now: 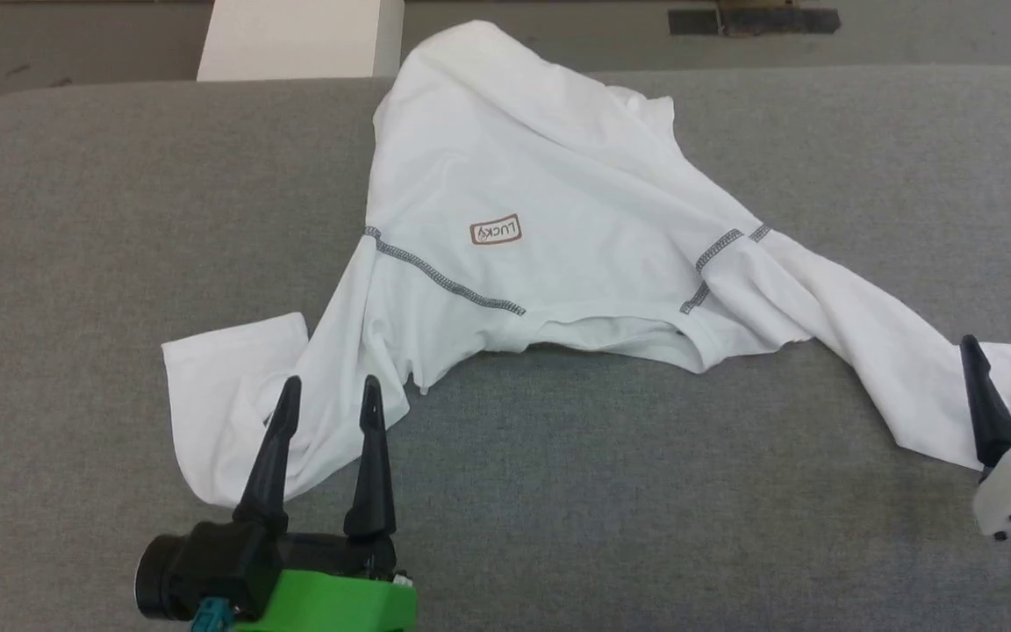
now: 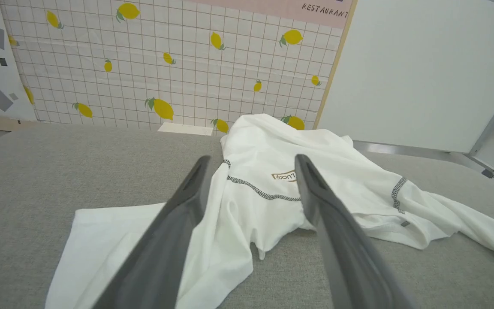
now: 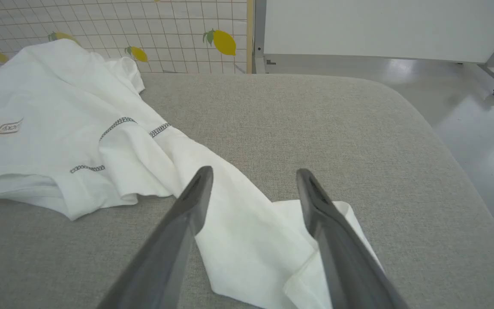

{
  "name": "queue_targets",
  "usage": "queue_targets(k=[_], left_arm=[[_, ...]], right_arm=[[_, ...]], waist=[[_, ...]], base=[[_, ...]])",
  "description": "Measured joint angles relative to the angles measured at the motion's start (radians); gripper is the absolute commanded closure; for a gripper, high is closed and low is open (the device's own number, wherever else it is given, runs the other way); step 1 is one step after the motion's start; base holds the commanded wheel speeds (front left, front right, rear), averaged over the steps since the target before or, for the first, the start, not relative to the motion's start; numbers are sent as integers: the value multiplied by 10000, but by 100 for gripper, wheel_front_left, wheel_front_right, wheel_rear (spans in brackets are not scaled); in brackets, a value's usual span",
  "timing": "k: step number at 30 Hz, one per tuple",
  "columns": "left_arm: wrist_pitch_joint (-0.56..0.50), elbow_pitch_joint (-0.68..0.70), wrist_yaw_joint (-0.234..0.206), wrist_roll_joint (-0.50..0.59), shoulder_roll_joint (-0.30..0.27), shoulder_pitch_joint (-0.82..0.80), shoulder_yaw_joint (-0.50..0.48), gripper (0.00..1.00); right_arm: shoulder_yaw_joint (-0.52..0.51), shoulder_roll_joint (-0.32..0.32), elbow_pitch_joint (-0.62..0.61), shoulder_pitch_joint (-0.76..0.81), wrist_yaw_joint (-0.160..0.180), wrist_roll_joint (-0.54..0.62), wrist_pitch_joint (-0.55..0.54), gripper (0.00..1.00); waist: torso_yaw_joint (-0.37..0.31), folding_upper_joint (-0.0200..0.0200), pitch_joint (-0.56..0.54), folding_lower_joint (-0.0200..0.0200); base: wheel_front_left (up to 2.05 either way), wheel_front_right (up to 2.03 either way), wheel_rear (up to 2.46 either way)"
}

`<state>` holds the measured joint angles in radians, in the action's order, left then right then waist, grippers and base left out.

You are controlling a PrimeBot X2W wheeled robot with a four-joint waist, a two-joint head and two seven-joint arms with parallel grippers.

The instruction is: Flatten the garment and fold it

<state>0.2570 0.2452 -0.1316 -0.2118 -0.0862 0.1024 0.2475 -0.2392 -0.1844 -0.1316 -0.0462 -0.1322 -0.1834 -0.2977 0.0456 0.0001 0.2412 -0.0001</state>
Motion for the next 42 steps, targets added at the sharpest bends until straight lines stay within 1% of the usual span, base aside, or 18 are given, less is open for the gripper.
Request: queue_targets(k=[5, 8, 13, 14, 15, 16, 20, 23, 26, 30, 32, 35, 39, 41, 42], left_arm=[[2, 46, 188, 167, 113, -314, 38, 0], [6, 38, 257, 282, 188, -532, 142, 0], [8, -92, 263, 435, 230, -690, 222, 0], [10, -111, 265, 437, 236, -694, 228, 0], [8, -140, 265, 437, 240, -716, 234, 0], [8, -157, 265, 439, 247, -736, 234, 0], [10, -238, 265, 449, 265, -844, 199, 0], [8, -288, 311, 449, 274, -844, 196, 0], [8, -299, 353, 449, 286, -846, 213, 0], [10, -278, 397, 449, 299, -914, 267, 0], [10, -288, 399, 449, 305, -980, 316, 0], [10, -309, 399, 449, 311, -1072, 403, 0], [10, -341, 422, 451, 313, -1244, 552, 0], [10, -370, 430, 472, 314, -1361, 610, 0], [8, -389, 430, 493, 314, -1404, 640, 0]], right_arm=[[236, -650, 928, -293, -2, -629, -1618, 0], [593, -1097, 1394, -341, -2, -709, -2479, 0], [1078, -1661, 1647, -628, -2, -941, -3275, 0], [1158, -1779, 1668, -713, -2, -1009, -3331, 7], [1174, -1850, 1687, -782, -4, -1060, -3358, 84], [1164, -1862, 1707, -833, -4, -1074, -3335, 100], [1012, -1906, 1910, -1127, -4, -1081, -2989, 100], [798, -2278, 1954, -1290, -4, -1053, -2803, 100], [255, -2945, 1941, -1715, -4, -1016, -2738, 100], [-453, -4195, 1950, -2360, -4, -658, -2744, 100], [-790, -4836, 2188, -2638, -4, -535, -2740, 100], [-1062, -5586, 2771, -3024, -4, -188, -2596, 100], [-1141, -6230, 3576, -3666, -4, 614, -1860, 100], [-1116, -6240, 4034, -4031, -4, 788, -1597, 100], [-1093, -6161, 4236, -4193, -4, 832, -1511, 97]], waist=[[26, 0, 554, 0], [51, 0, 890, 0], [84, 0, 1346, 0], [89, -1, 1412, 0], [95, -1, 1464, 0], [99, -1, 1490, 0], [82, 0, 1436, 0], [53, 0, 1355, 0], [68, 0, 1333, 0], [160, 0, 1478, 0], [235, 0, 1606, 0], [376, 0, 1840, 0], [593, 0, 2181, 0], [707, 0, 2347, 0], [756, 0, 2418, 0]], base=[[0, 0, 0], [0, 0, 0], [0, 0, 0], [0, 0, 0], [0, 0, 0], [0, 0, 0], [0, 0, 0], [0, 0, 0], [0, 0, 0], [0, 0, 0], [0, 0, 0], [0, 0, 0], [0, 0, 0], [0, 0, 0], [0, 0, 0]])
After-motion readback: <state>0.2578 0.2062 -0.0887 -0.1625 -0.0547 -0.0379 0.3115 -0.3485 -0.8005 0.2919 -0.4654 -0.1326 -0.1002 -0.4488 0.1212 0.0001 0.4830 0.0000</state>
